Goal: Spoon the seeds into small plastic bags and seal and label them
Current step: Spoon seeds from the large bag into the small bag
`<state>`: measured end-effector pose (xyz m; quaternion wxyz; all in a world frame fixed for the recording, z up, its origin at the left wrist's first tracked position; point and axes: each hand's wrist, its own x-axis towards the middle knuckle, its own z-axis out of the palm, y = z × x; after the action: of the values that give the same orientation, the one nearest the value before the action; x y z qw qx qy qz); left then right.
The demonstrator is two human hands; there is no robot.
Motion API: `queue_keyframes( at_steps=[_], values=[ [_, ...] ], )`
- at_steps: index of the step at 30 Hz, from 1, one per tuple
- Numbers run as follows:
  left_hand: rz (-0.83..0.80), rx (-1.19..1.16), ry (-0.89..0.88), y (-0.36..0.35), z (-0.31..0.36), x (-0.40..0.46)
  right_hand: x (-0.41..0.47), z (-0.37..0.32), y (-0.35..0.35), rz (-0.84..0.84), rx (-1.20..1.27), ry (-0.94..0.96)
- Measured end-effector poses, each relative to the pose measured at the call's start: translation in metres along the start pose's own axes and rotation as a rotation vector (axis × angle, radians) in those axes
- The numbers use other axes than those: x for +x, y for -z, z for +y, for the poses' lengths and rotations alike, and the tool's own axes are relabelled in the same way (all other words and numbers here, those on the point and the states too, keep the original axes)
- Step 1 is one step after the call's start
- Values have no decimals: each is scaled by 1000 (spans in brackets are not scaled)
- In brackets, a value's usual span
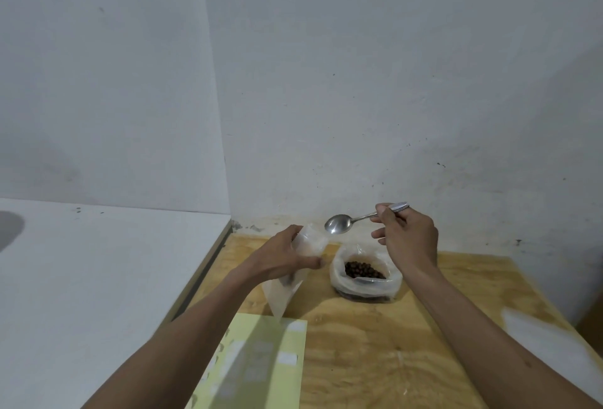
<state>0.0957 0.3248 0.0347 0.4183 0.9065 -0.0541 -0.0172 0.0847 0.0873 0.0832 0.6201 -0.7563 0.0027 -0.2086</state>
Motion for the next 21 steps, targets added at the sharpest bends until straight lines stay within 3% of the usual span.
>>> queue_keyframes(
  at_steps=[7,11,16,21],
  values=[
    [20,-33,3,-5,7,6,2,13,29,-13,-117,109],
    [18,-33,14,-10,13,12,-5,33,46,-116,-297,302],
    [24,-42,18,-22,22,14,-21,71,54,-189,-699,643],
    [34,-60,-7,-26,28,14,-36,97,51,-265,-782,892]
  ],
)
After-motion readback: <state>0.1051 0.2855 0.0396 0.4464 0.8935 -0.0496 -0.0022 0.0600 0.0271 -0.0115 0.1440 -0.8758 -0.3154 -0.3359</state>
